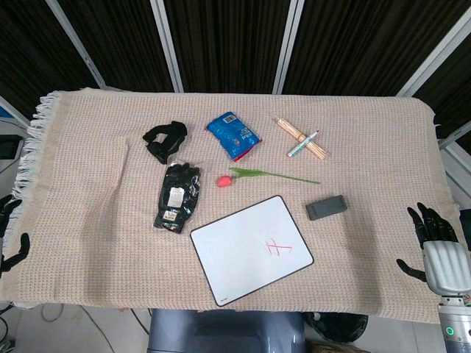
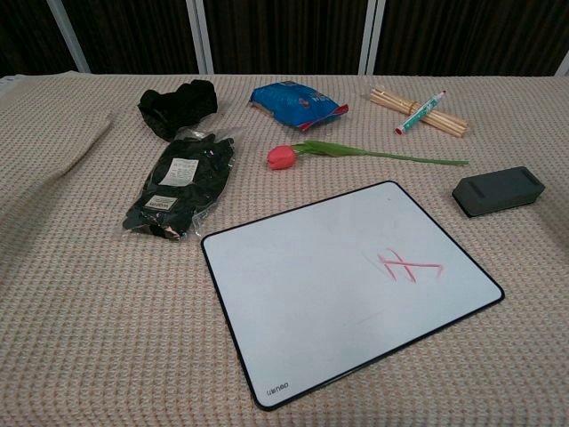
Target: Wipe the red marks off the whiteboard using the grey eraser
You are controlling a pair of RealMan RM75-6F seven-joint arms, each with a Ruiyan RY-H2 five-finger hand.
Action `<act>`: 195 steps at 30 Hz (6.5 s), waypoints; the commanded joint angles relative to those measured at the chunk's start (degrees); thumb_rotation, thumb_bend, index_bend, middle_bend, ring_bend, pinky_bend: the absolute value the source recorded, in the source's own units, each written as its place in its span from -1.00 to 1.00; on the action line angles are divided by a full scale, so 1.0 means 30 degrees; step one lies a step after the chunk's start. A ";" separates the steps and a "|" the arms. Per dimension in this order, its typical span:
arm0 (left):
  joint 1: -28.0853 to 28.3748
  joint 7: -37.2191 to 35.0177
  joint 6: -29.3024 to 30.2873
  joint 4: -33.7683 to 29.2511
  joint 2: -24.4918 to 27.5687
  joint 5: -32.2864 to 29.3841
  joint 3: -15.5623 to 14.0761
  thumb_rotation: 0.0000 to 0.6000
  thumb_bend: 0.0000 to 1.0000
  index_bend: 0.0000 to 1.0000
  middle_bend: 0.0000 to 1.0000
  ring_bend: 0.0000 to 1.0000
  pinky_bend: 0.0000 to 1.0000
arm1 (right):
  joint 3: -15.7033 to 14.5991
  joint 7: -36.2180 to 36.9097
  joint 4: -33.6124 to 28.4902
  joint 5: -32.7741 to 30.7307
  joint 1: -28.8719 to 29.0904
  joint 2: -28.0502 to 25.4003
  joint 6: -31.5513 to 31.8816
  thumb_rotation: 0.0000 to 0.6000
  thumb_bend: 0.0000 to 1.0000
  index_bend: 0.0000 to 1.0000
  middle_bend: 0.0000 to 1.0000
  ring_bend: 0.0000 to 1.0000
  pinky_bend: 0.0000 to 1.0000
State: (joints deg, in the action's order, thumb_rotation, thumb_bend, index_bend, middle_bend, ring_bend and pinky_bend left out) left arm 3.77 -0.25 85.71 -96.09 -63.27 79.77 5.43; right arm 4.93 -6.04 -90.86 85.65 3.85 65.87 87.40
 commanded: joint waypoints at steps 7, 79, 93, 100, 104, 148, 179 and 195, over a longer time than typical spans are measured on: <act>-0.0073 0.0203 0.0130 -0.0104 -0.0026 0.0130 -0.0095 1.00 -0.03 -0.72 -0.90 -1.00 -0.97 | -0.0120 0.0089 -0.0088 0.0166 -0.0025 -0.0126 -0.0037 1.00 -0.82 -1.00 -1.00 -0.83 -0.68; -0.0094 0.1114 0.0100 -0.0073 -0.0262 0.0194 -0.0255 1.00 -0.03 -0.76 -0.91 -1.00 -0.97 | -0.1098 0.9264 1.2672 0.2903 0.9812 0.4895 -1.0022 1.00 -0.43 -0.53 -0.39 -0.46 -0.61; -0.0090 0.1212 -0.0016 -0.0117 -0.0255 -0.0118 -0.0168 1.00 -0.03 -0.76 -0.91 -1.00 -0.97 | -0.1146 0.8942 1.4154 0.2469 1.0545 0.6477 -1.0233 1.00 -0.37 -0.36 -0.27 -0.39 -0.56; -0.0091 0.1236 -0.0053 -0.0124 -0.0246 -0.0243 -0.0128 1.00 -0.03 -0.75 -0.90 -1.00 -0.97 | -0.1349 0.8822 1.4414 0.2402 1.0772 0.6778 -1.0313 1.00 -0.37 -0.29 -0.21 -0.33 -0.54; -0.0098 0.1272 -0.0048 -0.0153 -0.0257 -0.0298 -0.0108 1.00 -0.02 -0.74 -0.90 -1.00 -0.97 | -0.1409 0.8682 1.4421 0.2406 1.0871 0.6887 -1.0240 1.00 -0.37 -0.27 -0.21 -0.33 -0.54; -0.0206 0.1428 -0.0072 -0.0570 -0.0146 -0.1027 0.0161 1.00 0.00 -0.72 -0.91 -1.00 -0.97 | -0.0654 -0.1033 0.2272 0.0838 1.2322 0.4985 -1.1097 1.00 -0.18 0.01 0.03 -0.07 -0.34; -0.0186 0.1273 -0.0047 -0.0509 -0.0060 -0.0940 0.0200 1.00 0.00 -0.72 -0.91 -1.00 -0.97 | -0.2274 -0.3970 0.1272 0.0792 1.1857 0.5292 -1.1109 1.00 -0.19 0.03 0.04 -0.07 -0.34; -0.0215 0.1601 0.0146 -0.0573 -0.0216 -0.0731 0.0123 1.00 0.00 -0.72 -0.91 -1.00 -0.97 | -0.2708 -0.2406 0.1648 0.1167 1.1400 0.4298 -1.1050 1.00 -0.19 0.03 0.04 -0.07 -0.34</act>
State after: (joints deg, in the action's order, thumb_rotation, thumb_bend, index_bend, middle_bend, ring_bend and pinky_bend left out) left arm 3.13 4.56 86.15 -97.81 -63.91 77.58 5.80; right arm -3.52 -13.53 -86.36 89.36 37.84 78.49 54.54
